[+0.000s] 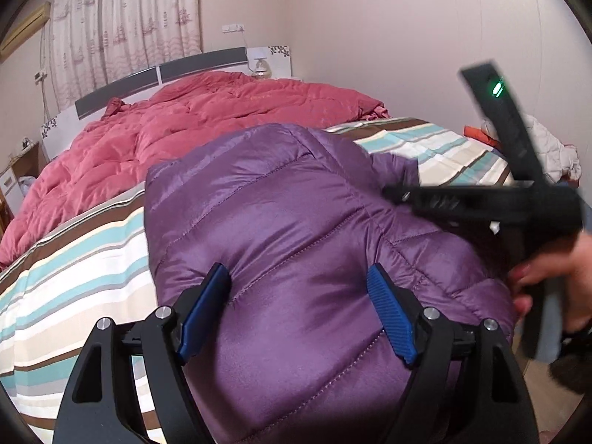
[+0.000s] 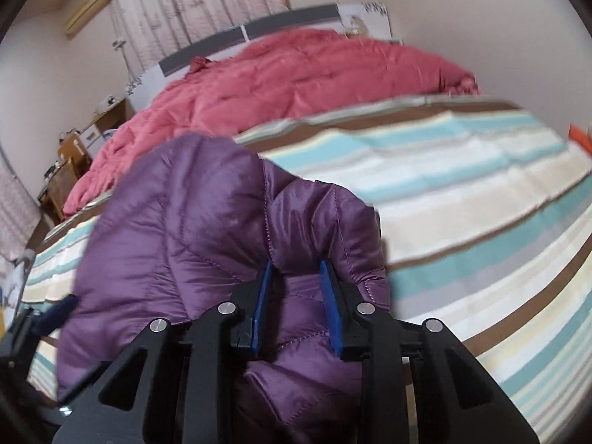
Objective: Fold large clothes
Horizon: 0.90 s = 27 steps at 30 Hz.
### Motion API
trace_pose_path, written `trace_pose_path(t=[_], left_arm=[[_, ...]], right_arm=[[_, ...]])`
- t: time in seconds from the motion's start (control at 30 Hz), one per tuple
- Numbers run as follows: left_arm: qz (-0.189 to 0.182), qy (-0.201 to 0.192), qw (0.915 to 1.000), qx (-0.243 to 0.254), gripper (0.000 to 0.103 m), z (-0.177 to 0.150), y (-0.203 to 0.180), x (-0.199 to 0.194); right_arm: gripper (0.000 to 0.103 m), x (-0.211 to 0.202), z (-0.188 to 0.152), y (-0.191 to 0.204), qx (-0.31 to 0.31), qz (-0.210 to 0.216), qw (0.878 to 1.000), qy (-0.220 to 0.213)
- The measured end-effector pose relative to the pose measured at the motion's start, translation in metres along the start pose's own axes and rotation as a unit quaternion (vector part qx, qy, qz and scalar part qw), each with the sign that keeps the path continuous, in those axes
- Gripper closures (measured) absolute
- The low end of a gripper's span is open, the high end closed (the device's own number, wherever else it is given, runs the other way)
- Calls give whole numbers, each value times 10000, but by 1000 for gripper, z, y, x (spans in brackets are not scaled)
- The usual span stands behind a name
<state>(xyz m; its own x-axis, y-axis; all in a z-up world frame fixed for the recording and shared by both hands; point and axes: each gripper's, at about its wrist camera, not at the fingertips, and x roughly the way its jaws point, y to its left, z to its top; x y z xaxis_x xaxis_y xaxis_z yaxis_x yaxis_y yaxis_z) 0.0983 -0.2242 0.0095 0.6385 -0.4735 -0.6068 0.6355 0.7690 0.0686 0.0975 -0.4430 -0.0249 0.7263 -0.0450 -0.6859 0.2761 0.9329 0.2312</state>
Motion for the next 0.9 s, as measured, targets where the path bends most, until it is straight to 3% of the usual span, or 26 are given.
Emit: trace_pose_path(t=[0.3,0.37,0.47,0.63,0.73,0.9], left_arm=[[-91,179,9996,-173,24,11,1,5],[125,207,9990,-371,16,25,8,4],[335,326,9961,-749,16,45,24,13],[779,696,9904,-907,16,78,36,52],[1040,1156,9844,-827,14,81,41,91],[853,1419,9802,-1087,11,65,51,126]], right_arm=[[77,20,-13,-3,40,-131,9998,-119],[77,19,-12,-4,65,-123,9998,-141],[77,22,-12,0,26,-185,9997,-165],[77,22,-12,-1,16,-196,9996,-178],[77,22,-12,-1,29,-178,9997,-169],[77,24,-13,3,17,-259,9995,-172]])
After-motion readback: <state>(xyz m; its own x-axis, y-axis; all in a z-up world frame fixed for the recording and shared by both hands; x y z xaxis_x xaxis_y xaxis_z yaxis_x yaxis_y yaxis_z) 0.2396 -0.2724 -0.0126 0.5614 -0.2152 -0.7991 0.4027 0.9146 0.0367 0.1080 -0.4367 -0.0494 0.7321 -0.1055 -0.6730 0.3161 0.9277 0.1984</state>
